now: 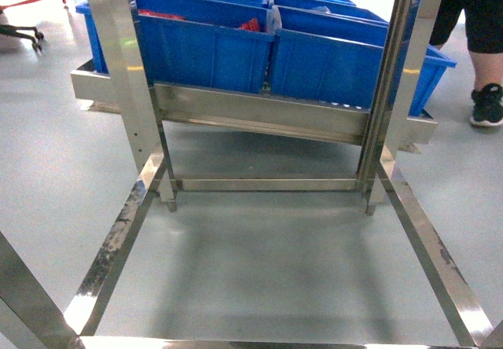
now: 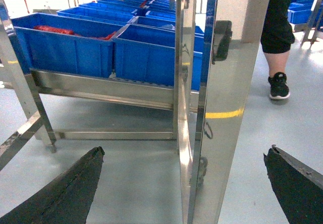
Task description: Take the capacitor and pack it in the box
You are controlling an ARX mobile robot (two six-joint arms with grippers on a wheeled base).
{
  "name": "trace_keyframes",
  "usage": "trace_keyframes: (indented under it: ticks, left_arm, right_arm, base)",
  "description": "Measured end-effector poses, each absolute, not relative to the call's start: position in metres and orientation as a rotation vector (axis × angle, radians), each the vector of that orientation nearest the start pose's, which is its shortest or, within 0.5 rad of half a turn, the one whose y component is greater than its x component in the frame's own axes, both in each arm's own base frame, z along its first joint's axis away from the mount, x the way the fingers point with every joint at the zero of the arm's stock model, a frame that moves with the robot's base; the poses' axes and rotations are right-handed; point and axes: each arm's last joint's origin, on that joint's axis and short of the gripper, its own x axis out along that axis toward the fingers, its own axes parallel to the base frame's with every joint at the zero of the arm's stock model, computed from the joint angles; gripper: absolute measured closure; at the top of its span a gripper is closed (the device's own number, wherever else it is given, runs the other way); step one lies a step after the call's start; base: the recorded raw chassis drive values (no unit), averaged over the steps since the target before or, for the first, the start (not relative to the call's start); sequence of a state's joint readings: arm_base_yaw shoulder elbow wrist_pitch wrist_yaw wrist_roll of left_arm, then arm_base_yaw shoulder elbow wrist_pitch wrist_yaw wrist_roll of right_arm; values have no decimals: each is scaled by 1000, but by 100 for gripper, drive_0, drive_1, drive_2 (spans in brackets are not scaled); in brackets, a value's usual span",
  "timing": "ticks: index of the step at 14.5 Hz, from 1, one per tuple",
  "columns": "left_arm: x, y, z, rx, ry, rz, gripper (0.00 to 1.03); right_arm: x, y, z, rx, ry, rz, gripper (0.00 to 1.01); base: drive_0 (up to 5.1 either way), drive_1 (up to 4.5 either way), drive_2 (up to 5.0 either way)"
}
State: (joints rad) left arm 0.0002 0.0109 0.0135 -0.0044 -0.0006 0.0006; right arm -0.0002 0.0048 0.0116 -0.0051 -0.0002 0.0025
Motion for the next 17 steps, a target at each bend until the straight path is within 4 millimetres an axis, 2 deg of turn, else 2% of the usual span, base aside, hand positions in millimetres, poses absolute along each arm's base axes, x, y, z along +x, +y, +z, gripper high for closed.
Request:
trace_keyframes:
  ticks: [17]
  left_arm:
    - [98, 0, 167, 1, 2, 1, 5]
  right_arm:
    - [97, 0, 167, 2, -2, 0, 3]
  base:
    - [0, 0, 0]
